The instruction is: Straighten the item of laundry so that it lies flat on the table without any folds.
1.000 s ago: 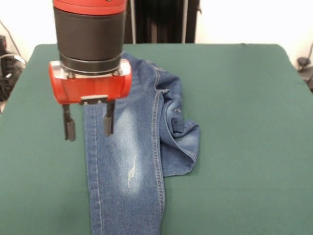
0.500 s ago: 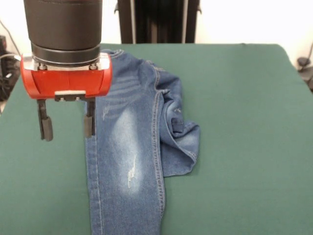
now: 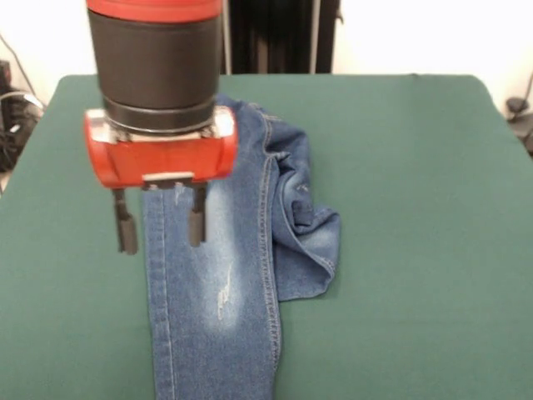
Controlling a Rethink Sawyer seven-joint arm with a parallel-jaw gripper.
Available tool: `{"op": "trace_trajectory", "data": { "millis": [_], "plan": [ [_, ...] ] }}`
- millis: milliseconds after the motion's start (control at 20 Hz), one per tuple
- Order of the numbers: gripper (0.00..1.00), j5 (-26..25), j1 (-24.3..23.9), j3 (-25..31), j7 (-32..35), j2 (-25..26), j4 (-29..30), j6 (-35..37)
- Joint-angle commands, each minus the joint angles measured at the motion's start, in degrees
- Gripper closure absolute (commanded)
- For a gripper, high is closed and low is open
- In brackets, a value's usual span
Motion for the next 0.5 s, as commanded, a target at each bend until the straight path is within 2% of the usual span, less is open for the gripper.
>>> {"op": "trace_trajectory", "data": {
  "millis": [50,500],
  "plan": [
    [0.00,3.04,4.22,-0.83,12.60,4.31,3.09,6.66],
    [0.00,5.02,6.33,-3.02,13.47,4.93,0.91,8.68]
  ]
}}
